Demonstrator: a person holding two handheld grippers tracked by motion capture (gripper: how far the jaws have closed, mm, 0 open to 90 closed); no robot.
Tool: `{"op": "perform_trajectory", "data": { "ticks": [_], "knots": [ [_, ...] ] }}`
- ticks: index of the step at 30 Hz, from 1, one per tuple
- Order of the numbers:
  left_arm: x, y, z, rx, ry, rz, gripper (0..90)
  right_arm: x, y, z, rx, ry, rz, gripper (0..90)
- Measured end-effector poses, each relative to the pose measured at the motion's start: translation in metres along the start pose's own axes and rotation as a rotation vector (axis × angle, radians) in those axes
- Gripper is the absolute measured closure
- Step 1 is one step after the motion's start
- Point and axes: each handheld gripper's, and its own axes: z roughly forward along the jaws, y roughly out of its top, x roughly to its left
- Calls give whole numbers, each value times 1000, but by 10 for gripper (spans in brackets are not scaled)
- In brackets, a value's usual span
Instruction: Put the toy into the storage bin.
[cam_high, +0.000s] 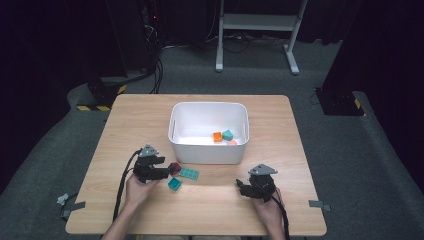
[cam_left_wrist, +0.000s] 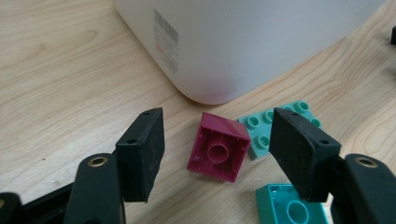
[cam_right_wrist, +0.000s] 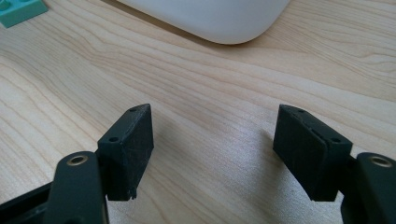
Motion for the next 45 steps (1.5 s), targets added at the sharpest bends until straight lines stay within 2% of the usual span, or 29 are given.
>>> {"op": "perform_trajectory", "data": {
  "ticks": [11, 16, 30, 40, 45],
  "knots": [
    [-3, -3, 18, 29, 8, 14, 372, 0, 0, 0, -1, 1, 0, 285],
    [-2, -4, 21, 39, 23, 24, 412, 0, 0, 0, 0, 0, 0, 285],
    [-1, -6, 23, 56, 16, 26, 552, 0, 0, 0, 0, 0, 0, 285],
    [2, -6, 19, 42, 23, 26, 574, 0, 0, 0, 0, 0, 0, 285],
    [3, -5, 14, 26, 13, 13, 580, 0, 0, 0, 0, 0, 0, 285]
  ]
}}
